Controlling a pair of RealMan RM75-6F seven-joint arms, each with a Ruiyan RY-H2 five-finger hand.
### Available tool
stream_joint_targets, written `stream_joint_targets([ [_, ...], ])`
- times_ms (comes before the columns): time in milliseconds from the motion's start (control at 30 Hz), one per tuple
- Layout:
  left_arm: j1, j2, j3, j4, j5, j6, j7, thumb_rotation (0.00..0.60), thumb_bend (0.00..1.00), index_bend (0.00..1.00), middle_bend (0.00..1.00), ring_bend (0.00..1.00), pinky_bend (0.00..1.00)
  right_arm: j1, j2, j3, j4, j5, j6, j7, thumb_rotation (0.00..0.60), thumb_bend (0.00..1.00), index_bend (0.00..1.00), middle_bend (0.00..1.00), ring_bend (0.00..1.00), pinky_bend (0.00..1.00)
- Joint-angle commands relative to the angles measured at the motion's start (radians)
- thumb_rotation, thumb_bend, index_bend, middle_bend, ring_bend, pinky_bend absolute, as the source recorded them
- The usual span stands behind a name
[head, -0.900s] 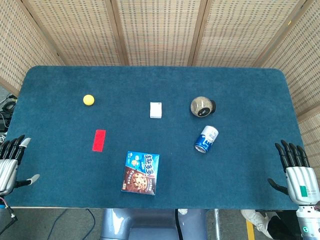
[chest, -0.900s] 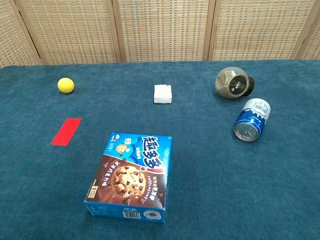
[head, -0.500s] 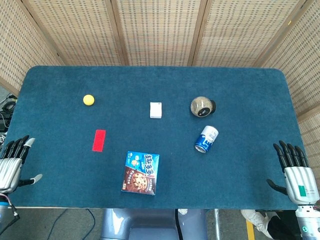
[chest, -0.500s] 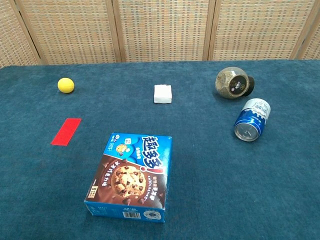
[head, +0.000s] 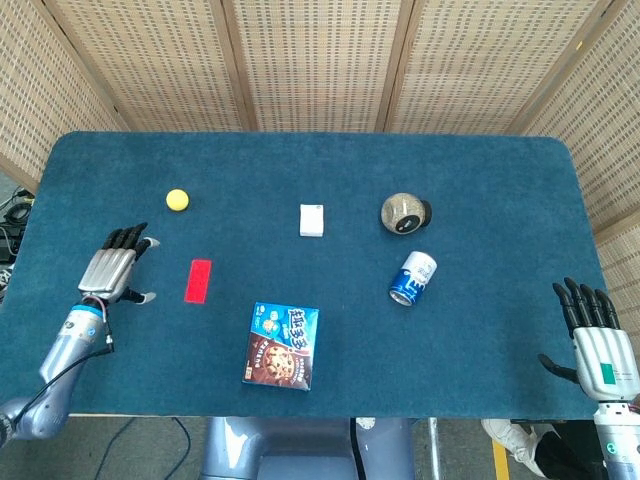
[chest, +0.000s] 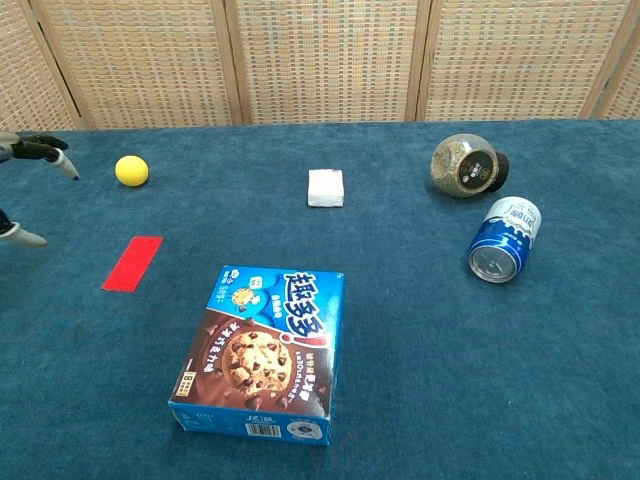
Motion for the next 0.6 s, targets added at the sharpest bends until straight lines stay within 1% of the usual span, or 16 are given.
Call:
stream_joint_targets([
  [33,-0.084,-0.101,-0.015,0.121,-0.089,-0.074,0.058,0.6,0.21,0.32,0.0,0.0,0.0,0.003,-0.002,0.003,0.008,0.011,-0.01,0.005,0.6,0.0,0.0,0.0,0.0,0.0],
  [100,-0.105,-0.132,-0.013,0.159,-0.116,-0.085,0.075,0.6,0.23,0.34,0.0,0.0,0.0,0.005,-0.003,0.005,0.013,0.018,-0.016,0.007,0.6,0.0,0.0,0.0,0.0,0.0],
  [267,-0.133,-0.169,-0.01,0.207,-0.148,-0.109,0.073,0.6,0.25,0.34,0.0,0.0,0.0,0.009,-0.007,0.008,0.023,0.035,-0.031,0.008,0.6,0.0,0.0,0.0,0.0,0.0],
  [400,-0.151,-0.177,-0.009,0.217,-0.17,-0.126,0.069,0.6,0.39,0.36,0.0,0.0,0.0,0.013,-0.009,0.01,0.028,0.045,-0.042,0.007,0.6,0.0,0.0,0.0,0.0,0.0],
  [600,-0.185,-0.187,-0.002,0.227,-0.206,-0.141,0.096,0.6,0.44,0.35,0.0,0.0,0.0,0.019,-0.013,0.008,0.031,0.051,-0.056,0.002,0.6,0.0,0.0,0.0,0.0,0.0],
])
